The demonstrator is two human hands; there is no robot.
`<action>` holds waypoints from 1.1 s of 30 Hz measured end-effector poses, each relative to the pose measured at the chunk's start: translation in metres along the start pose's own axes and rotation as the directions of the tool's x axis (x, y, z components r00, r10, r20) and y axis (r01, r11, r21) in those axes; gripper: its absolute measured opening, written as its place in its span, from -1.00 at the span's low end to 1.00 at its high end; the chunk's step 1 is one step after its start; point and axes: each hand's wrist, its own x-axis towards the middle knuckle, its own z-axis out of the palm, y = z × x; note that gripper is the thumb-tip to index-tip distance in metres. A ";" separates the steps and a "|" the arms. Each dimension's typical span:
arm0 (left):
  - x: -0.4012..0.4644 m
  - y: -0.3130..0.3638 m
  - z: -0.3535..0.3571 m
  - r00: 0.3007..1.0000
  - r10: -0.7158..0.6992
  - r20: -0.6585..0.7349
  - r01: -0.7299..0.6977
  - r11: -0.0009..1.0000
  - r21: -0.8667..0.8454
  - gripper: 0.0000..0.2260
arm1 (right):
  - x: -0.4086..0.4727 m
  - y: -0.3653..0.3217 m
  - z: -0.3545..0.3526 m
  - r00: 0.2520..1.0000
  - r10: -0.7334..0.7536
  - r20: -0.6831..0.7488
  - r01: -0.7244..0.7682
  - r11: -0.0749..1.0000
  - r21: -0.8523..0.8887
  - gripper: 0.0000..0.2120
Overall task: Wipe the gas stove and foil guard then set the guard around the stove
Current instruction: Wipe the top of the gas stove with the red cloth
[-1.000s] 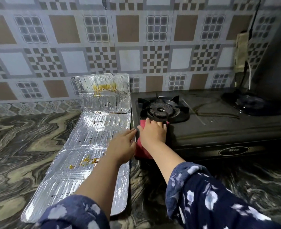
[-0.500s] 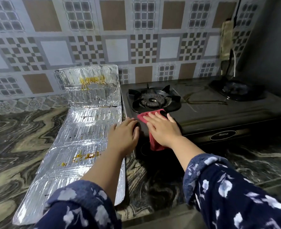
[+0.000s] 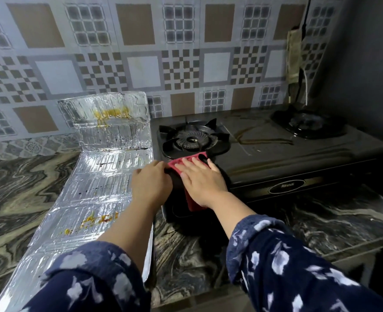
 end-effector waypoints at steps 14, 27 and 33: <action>0.019 0.102 0.027 0.990 0.119 0.073 -0.115 0.992 -0.057 -0.66 | -0.002 0.144 -0.036 0.950 0.284 0.127 -0.280 0.959 -0.052 -0.52; 0.045 0.197 0.028 0.962 0.203 0.182 -0.174 0.971 -0.165 -0.75 | -0.036 0.236 -0.053 0.977 0.208 0.044 -0.206 0.978 -0.040 -0.55; 0.052 0.224 0.036 0.940 0.262 0.218 -0.221 0.956 -0.194 -0.68 | -0.024 0.297 -0.072 0.897 0.424 0.125 -0.417 0.905 -0.082 -0.51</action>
